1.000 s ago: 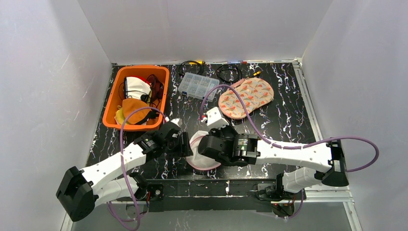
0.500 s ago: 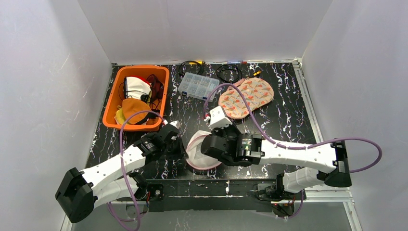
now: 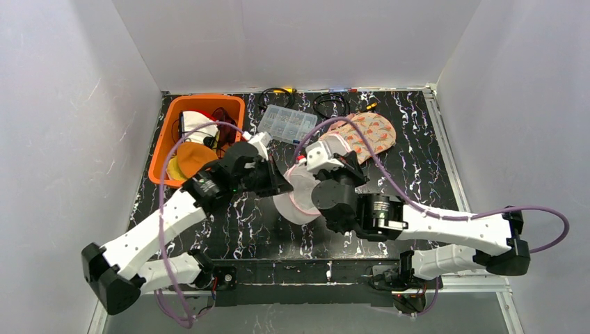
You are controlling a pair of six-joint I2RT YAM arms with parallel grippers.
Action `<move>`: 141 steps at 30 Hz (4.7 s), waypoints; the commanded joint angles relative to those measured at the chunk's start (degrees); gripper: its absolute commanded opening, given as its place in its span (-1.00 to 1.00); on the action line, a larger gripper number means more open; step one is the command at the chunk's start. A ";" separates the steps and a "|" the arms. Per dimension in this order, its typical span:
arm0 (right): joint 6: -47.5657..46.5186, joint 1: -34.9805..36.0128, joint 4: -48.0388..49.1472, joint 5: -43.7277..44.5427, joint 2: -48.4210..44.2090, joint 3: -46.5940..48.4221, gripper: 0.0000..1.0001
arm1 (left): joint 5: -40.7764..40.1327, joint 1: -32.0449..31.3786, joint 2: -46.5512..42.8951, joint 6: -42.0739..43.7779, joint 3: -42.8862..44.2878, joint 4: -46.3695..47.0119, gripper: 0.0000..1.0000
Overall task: Unzip the laundry bag and remove the bra
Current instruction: Close the laundry bag at the center of the board, then adjust the laundry bag at the center of the board.
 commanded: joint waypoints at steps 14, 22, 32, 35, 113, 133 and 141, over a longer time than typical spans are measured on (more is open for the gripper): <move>37.82 0.21 -27.71 -10.31 16.15 5.61 -0.97 | 2.74 -0.25 3.38 -5.78 -20.21 12.24 -1.00; 34.85 -0.35 -13.86 -27.98 12.95 1.66 -0.97 | 1.59 -0.25 2.92 -5.22 -22.36 12.04 -1.00; 36.51 -1.54 -6.80 -35.39 11.77 -5.48 -0.90 | -0.02 -0.19 2.25 -4.87 -24.21 10.78 -1.00; 36.89 -1.54 -6.42 -36.66 13.15 -6.56 -0.85 | -0.76 -0.17 2.01 -4.64 -24.24 10.29 -1.00; 51.56 -24.21 15.03 -79.92 3.99 -30.33 -0.97 | -13.58 -0.22 -0.19 -0.34 -30.53 2.05 -1.00; 59.16 -26.27 21.30 -64.37 -2.31 -31.26 -0.97 | -2.69 -0.15 1.84 -1.16 -28.82 9.95 -1.00; 62.29 -26.28 31.17 -61.99 1.41 -35.29 -0.97 | -2.19 -0.19 2.75 -1.64 -27.71 9.89 -1.00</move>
